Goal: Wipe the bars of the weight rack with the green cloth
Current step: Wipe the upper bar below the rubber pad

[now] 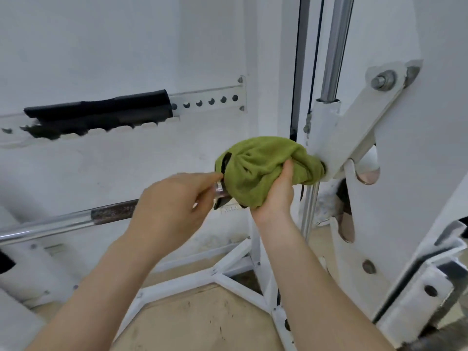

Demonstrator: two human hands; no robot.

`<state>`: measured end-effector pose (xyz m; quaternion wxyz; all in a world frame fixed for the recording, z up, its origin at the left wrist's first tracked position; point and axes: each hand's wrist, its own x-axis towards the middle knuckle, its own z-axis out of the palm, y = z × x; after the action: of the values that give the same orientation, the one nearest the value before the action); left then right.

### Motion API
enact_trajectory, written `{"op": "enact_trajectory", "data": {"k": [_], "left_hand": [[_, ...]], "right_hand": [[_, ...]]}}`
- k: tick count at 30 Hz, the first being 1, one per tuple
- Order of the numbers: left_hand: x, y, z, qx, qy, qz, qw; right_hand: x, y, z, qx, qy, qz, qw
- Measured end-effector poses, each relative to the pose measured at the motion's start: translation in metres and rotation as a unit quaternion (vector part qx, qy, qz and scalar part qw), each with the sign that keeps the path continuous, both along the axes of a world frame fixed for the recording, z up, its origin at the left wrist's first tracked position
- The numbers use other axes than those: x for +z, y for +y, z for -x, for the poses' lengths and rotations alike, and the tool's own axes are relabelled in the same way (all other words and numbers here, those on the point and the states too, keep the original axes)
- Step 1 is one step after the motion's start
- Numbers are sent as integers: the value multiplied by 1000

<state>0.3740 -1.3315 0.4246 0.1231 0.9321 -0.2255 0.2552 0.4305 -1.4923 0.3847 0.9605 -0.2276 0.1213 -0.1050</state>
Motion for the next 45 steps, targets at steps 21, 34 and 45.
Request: {"op": "enact_trajectory", "data": {"k": [21,34,45], "left_hand": [[0,68,9,93,83,81,989],[-16,76,40,9,75,127,989],[-60,-15,96,-156,221,293,917]], "right_hand": [[-5,92,5,-103,100,76,987],[-18,123,81,141,-47,444,884],[-9,-1,134,163,-26,400,902]]}}
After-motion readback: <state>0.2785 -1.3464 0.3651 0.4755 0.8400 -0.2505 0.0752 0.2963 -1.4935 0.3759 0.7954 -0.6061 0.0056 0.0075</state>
